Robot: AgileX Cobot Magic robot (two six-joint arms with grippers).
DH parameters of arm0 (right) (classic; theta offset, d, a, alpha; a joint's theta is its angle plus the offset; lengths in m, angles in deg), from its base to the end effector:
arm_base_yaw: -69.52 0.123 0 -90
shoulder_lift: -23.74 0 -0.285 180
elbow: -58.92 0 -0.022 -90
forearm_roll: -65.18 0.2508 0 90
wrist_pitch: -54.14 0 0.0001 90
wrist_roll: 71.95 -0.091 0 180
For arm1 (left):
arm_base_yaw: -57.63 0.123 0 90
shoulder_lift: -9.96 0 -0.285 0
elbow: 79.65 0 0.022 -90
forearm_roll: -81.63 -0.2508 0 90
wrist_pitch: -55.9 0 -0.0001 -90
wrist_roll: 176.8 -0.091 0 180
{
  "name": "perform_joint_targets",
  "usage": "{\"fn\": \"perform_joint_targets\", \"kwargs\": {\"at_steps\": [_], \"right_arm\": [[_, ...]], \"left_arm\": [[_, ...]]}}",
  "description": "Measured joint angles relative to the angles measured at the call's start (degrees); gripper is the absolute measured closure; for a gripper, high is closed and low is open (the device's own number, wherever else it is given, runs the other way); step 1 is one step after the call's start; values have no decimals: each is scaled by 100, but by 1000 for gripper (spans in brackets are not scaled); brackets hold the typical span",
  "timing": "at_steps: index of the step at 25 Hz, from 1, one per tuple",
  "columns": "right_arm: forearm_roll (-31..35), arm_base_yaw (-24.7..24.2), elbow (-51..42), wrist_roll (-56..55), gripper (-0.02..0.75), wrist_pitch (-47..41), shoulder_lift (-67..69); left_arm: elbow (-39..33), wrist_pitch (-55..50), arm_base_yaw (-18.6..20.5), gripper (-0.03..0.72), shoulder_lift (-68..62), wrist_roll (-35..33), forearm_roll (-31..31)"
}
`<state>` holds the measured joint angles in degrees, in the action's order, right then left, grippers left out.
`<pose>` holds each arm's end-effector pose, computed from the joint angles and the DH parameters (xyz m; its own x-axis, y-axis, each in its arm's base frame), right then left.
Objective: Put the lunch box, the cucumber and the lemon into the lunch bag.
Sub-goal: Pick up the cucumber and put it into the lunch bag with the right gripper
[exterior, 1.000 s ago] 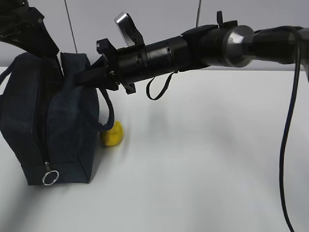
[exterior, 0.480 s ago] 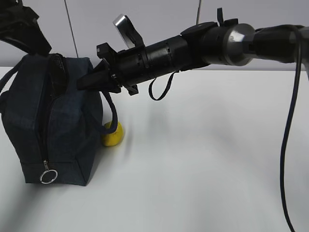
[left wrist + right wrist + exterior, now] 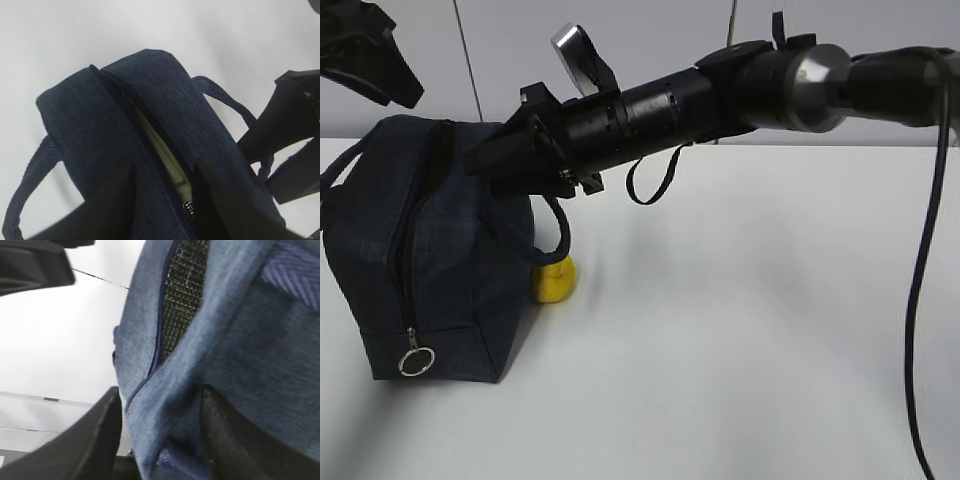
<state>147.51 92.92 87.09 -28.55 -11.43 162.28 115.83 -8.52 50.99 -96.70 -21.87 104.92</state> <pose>0.4150 0.2691 0.2216 -0.8813 -0.1568 -0.4457 -0.4707 0.2089 0.8572 0.3643 -0.0751 0.3366 -0.7950 0.3287 -0.5098 0.4802 0.8545 -0.1979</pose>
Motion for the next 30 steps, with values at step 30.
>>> {"fn": "perform_joint_targets", "kwargs": {"at_steps": [30], "right_arm": [[-2868, -1202, 71, -459, 454, -359, -1265]], "left_arm": [[0, 92, 0, 430, 22, 0, 404]]}}
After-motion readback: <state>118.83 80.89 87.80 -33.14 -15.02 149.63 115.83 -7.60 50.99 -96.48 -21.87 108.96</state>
